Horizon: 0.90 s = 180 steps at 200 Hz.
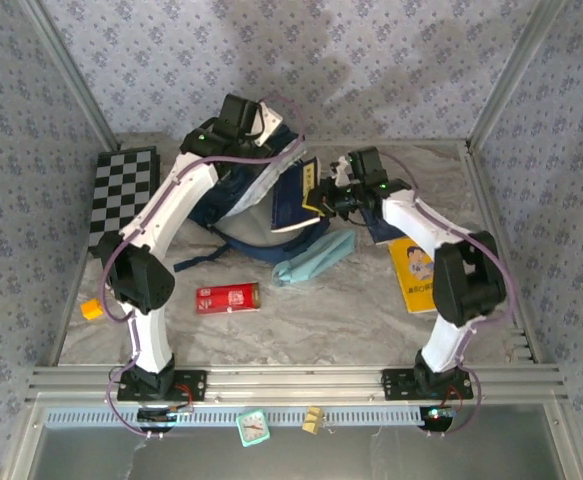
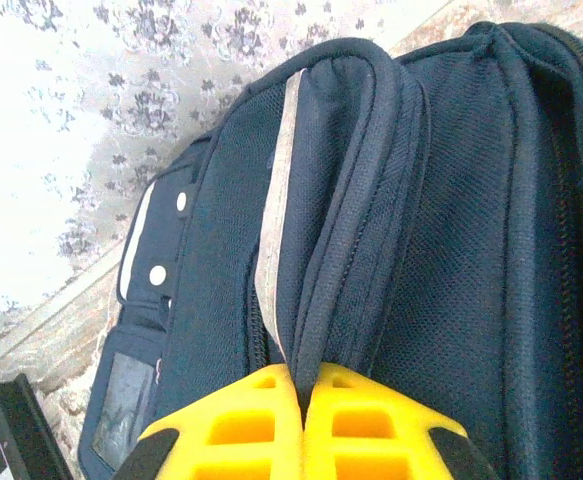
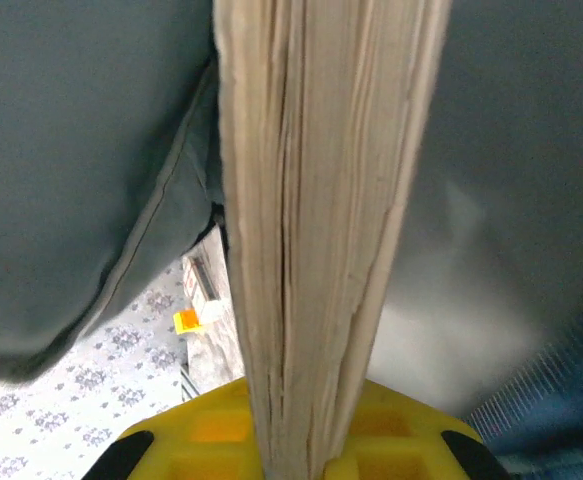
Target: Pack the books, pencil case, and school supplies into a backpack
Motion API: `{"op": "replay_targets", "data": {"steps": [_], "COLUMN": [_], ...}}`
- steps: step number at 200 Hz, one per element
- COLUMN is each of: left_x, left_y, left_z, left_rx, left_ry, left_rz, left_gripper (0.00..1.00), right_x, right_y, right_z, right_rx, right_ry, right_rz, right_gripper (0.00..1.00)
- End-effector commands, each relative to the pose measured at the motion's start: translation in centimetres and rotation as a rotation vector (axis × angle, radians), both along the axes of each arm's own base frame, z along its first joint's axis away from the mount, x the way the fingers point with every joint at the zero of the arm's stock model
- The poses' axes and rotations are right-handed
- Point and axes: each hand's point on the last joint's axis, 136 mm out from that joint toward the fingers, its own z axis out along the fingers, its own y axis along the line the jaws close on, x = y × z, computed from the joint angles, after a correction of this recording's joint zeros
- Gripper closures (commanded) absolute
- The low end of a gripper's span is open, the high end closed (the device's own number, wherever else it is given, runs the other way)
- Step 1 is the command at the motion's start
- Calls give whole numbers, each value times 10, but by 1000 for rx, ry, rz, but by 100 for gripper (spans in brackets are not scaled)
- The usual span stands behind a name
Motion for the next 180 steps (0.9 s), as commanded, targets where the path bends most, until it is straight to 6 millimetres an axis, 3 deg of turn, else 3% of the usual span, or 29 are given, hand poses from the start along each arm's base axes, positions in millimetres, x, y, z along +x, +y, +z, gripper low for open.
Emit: {"op": "replay_targets", "data": {"steps": [1, 26, 47, 59, 83, 92, 103, 119, 140, 180], "left_x": [9, 12, 15, 17, 20, 21, 22, 20, 17, 17], "left_y": [-9, -9, -9, -9, -8, -6, -5, -6, -6, -7], "left_z": [62, 60, 54, 52, 49, 45, 42, 40, 41, 36], "left_rx": [-95, -98, -99, -104, -111, -109, -107, -110, -125, -130], "left_ry": [-155, -149, -136, -132, -125, -118, -109, -96, -91, -82], "left_rz": [-21, -10, 0, 4, 17, 20, 22, 17, 18, 19], "left_gripper": [100, 100, 100, 100, 100, 100, 100, 100, 100, 100], "right_x": [29, 53, 57, 63, 65, 66, 63, 53, 35, 1], "right_y": [27, 45, 67, 71, 63, 53, 41, 17, 1, 54], "right_z": [8, -11, -23, -39, -68, -71, -72, -73, -73, -86], "right_rx": [38, 30, 23, -15, -84, -128, -188, -312, -422, -321], "right_ry": [-67, -60, -65, -45, 6, -2, -14, -15, -46, -2], "right_rz": [26, 32, 77, 75, 69, 51, 29, -28, -50, 85], "right_gripper": [98, 96, 91, 81, 64, 51, 46, 44, 44, 66]}}
